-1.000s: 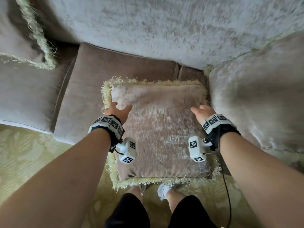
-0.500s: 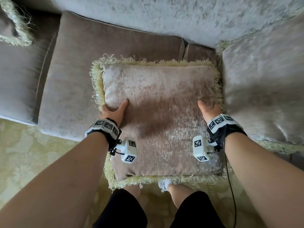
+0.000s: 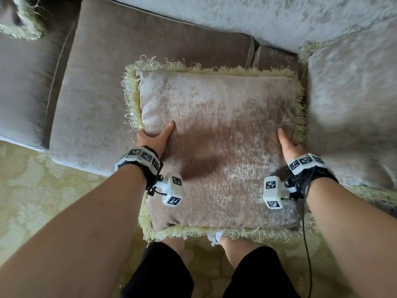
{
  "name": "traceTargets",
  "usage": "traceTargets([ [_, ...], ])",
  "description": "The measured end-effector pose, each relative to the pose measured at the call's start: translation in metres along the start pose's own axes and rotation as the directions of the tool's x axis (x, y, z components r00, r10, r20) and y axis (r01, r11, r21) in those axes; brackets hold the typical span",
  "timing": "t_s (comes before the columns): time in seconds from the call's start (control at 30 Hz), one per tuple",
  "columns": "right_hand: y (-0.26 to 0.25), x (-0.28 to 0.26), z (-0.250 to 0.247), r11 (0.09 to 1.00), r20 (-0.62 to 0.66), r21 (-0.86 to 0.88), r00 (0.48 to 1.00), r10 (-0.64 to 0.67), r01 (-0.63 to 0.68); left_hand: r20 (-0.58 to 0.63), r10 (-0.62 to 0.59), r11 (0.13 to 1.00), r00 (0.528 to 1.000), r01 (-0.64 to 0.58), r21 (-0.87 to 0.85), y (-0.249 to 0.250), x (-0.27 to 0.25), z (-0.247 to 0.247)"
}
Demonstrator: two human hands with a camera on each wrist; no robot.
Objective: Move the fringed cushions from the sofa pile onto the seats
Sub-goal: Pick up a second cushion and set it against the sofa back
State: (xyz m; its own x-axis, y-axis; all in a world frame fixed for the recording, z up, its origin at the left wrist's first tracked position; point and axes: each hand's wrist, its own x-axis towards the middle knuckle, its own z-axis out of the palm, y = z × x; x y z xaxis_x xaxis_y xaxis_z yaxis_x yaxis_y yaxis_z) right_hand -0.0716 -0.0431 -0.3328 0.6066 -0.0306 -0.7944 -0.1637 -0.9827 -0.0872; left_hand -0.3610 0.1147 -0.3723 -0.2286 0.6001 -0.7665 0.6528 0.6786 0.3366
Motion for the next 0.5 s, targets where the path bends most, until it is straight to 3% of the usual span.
traceTargets([
  [0.3, -0.008, -0.031, -0.010, 0.999, -0.020, 0.029, 1.000, 0.019, -0.018, 0.020, -0.025, 0.999, 1.000, 0.024, 0.023, 0.010, -0.015, -0.013],
  [0.5, -0.023, -0.089, -0.035, 0.999, -0.027, 0.037, 0.999, -0.035, 0.036, 0.079, 0.027, 0.996, 0.997, -0.020, -0.092, 0.029, -0.051, -0.048],
])
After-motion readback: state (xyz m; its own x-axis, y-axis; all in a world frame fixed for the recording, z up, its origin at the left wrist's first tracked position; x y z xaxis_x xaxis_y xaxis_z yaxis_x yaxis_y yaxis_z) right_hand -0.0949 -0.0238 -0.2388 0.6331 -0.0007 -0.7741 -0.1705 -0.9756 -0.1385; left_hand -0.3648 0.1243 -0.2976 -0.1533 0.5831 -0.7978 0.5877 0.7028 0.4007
